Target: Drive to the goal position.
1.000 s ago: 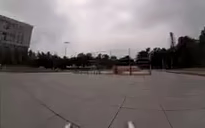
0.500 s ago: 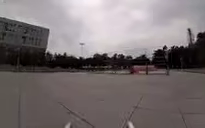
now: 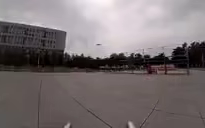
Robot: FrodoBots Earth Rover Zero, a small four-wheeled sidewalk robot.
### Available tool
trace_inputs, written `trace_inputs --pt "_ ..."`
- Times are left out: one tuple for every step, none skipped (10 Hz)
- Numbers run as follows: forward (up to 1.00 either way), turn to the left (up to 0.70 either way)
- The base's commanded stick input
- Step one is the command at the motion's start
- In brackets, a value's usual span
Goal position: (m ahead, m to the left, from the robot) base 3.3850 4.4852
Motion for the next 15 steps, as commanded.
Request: trace_inputs --pt "0.0 0.7" --pt "0.0 0.7" --pt "0.0 0.7" --pt "0.0 0.7" --pt "0.0 0.7" --pt "0.0 0.7" --pt "0.0 0.7" --pt "0.0 0.7" --pt "0.0 0.7" --pt "0.0 0.7" --pt "0.0 0.7" --pt "0.0 0.7" --pt "0.0 0.7" --pt "0.0 0.7" --pt "0.0 0.7"
